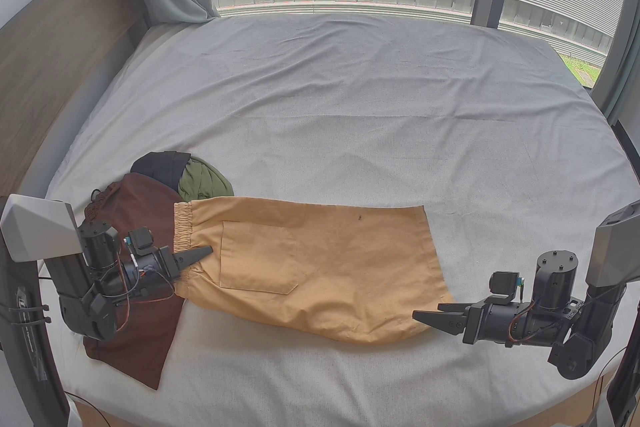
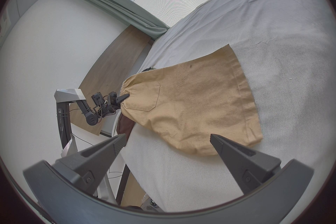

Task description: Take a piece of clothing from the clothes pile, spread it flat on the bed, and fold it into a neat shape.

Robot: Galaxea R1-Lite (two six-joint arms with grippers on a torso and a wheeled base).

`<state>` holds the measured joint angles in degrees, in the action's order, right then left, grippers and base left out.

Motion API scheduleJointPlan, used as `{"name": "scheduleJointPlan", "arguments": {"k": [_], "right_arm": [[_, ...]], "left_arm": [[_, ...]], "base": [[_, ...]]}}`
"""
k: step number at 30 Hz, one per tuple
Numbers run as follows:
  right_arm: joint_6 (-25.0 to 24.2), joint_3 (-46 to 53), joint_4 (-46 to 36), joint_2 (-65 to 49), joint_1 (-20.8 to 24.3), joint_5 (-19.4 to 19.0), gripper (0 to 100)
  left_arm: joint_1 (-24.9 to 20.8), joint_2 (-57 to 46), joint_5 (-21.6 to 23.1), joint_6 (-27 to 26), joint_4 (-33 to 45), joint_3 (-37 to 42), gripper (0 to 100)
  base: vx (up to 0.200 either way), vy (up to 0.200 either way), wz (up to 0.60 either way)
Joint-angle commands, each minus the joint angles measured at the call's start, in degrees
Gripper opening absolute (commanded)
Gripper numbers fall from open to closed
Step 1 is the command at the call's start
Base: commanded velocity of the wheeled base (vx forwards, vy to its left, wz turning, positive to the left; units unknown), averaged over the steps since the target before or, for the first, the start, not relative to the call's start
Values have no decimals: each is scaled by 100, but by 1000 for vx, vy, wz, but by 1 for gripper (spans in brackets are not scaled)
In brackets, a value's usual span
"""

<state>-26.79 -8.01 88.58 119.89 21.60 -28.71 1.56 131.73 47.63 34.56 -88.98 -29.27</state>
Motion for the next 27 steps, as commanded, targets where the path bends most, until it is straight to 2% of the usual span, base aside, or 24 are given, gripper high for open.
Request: {"name": "scheduleJointPlan", "arguments": {"k": [1,10,15,27], "right_arm": [[-1,1,2,-1,2,-3,100],[-1,1,2,-10,2,-3,100],[-1,1,2,-1,-7,-3,100],[-1,1,2,-1,2,-3,100]], "left_arm": [[222,-192,115,24,-14,9,0],[442,-183,229,24,-14,-9,0],[644,-227,519,42,-14,0,0],[626,-244,537,24,-14,18,0]], "base": [[0,0,0],[0,0,0],[0,0,0],[0,0,0]]}}
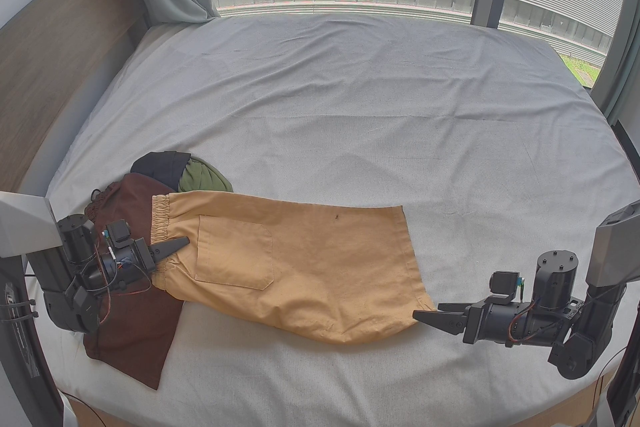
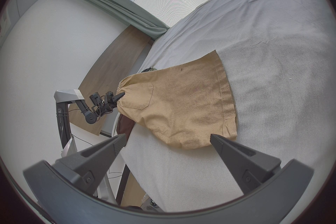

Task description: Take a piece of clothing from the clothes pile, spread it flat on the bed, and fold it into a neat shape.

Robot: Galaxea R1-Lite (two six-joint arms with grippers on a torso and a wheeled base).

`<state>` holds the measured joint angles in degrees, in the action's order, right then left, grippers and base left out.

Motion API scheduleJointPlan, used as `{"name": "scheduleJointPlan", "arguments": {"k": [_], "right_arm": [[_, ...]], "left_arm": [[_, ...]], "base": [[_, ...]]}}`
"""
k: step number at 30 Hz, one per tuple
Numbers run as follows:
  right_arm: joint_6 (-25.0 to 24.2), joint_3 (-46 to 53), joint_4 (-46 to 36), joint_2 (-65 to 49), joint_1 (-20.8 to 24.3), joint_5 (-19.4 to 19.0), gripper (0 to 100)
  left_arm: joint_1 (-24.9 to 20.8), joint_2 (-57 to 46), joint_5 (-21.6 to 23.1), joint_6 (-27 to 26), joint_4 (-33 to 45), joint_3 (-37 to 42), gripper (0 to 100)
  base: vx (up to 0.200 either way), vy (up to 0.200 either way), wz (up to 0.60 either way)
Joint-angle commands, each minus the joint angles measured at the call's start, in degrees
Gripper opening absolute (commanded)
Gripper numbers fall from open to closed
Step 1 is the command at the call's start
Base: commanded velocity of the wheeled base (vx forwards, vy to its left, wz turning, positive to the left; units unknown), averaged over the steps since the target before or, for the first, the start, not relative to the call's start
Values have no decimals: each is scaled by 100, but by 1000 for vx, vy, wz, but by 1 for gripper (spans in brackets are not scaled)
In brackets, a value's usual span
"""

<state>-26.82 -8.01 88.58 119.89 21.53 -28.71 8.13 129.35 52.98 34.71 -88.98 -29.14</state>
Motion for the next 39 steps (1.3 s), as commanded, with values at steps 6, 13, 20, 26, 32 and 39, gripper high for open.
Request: {"name": "scheduleJointPlan", "arguments": {"k": [6,13,20,26,32,39], "right_arm": [[1,1,2,-36,9,-3,100],[1,-16,2,-63,0,-3,100],[1,-16,2,-89,0,-3,100],[1,-16,-7,-230,0,-3,100],[1,-16,-7,-265,0,-3,100],[1,-8,-7,-265,0,-3,100]], "left_arm": [[-242,-42,-95,10,-14,13,0],[-558,-385,-183,256,-5,119,0],[-901,-692,-271,651,-5,154,0],[-1288,-675,-482,845,-5,40,0],[-1587,-648,-737,933,-5,-127,0],[-1841,-569,-763,950,-5,-259,0]], "base": [[0,0,0],[0,0,0],[0,0,0],[0,0,0],[0,0,0],[0,0,0]]}}
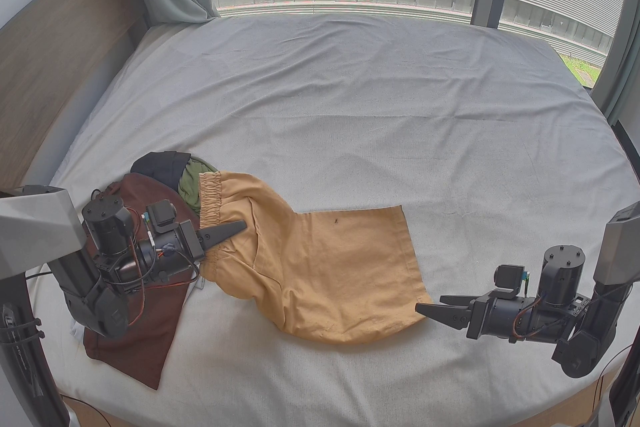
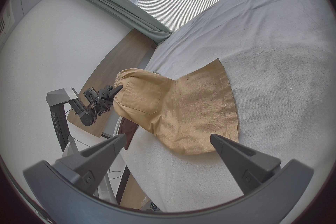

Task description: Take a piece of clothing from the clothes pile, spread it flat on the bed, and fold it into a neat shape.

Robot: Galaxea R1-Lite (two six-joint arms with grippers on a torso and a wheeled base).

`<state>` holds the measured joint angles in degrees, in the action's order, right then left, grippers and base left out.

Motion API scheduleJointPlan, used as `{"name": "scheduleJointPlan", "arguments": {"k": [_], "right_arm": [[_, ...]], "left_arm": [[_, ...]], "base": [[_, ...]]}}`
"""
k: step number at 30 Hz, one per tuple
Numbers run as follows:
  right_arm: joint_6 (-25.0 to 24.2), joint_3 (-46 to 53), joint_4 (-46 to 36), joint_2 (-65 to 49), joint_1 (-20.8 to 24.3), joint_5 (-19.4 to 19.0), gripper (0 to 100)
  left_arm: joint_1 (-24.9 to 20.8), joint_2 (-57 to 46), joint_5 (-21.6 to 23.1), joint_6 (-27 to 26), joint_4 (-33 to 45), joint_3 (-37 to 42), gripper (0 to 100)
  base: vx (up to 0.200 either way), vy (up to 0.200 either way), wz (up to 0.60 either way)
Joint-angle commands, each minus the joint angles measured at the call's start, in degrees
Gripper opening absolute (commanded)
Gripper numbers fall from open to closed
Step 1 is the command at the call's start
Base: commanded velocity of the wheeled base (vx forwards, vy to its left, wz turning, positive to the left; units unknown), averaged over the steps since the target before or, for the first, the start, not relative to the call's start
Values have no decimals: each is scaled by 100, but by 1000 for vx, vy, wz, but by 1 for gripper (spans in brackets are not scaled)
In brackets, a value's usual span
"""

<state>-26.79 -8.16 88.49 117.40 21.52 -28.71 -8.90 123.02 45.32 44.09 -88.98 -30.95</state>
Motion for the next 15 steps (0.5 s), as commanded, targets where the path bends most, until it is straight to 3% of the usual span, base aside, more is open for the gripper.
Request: {"name": "scheduleJointPlan", "arguments": {"k": [1,6,15], "right_arm": [[-1,-2,1,-6,2,-3,100],[-1,-11,1,11,2,-3,100],[-1,-11,1,29,10,6,100]], "left_arm": [[-156,73,3,12,-5,-95,0],[-393,205,-32,135,-5,-174,0],[-938,504,-533,451,3,-552,0]], "base": [[0,0,0],[0,0,0],[0,0,0]]}}
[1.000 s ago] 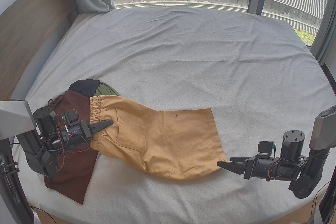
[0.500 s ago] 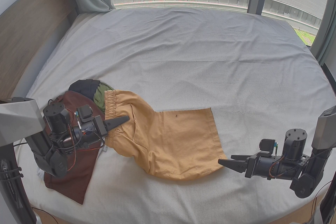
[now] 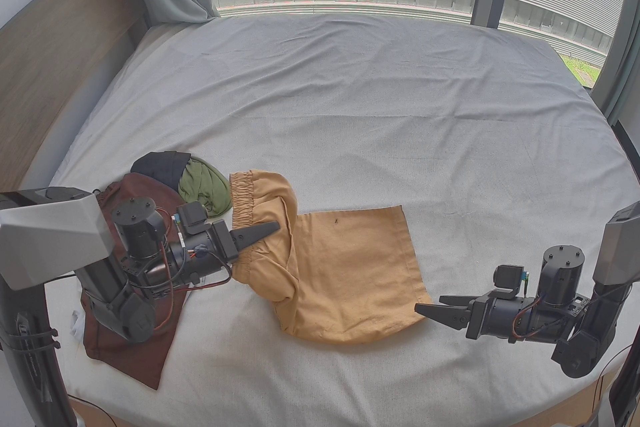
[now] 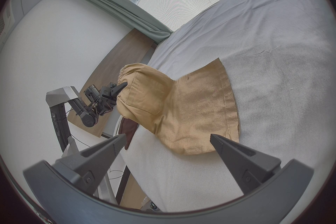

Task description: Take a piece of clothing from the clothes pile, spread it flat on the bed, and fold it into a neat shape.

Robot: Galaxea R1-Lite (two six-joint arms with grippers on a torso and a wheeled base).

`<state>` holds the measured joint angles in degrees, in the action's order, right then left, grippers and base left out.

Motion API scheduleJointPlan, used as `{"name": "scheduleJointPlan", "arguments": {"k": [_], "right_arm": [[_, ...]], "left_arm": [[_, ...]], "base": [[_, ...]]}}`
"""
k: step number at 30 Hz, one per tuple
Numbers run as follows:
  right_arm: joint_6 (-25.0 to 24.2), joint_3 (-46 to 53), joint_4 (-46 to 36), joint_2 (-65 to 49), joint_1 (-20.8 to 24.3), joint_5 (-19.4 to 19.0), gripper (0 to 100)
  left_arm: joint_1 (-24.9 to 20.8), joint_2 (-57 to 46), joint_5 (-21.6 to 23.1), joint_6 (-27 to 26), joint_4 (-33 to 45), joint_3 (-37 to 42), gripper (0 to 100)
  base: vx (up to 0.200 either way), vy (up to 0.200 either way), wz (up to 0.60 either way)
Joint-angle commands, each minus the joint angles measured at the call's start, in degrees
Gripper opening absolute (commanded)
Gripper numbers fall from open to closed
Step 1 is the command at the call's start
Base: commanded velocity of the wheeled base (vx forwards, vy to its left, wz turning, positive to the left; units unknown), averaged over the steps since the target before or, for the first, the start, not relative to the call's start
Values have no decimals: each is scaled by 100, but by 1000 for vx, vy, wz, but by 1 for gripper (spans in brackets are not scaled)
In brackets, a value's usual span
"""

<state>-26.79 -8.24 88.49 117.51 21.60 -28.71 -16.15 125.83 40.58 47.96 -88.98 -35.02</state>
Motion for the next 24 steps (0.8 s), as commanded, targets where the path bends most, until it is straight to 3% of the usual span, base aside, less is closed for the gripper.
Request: {"name": "scheduleJointPlan", "arguments": {"k": [1,10,24], "right_arm": [[-1,-11,1,18,2,-3,100],[-1,-20,1,18,-24,-3,100],[-10,-72,1,18,-86,6,100]], "left_arm": [[-283,310,-68,117,3,-242,0],[-714,917,-411,302,3,-866,0],[-1145,1427,-420,724,3,-1340,0]], "base": [[0,0,0],[0,0,0],[0,0,0]]}}
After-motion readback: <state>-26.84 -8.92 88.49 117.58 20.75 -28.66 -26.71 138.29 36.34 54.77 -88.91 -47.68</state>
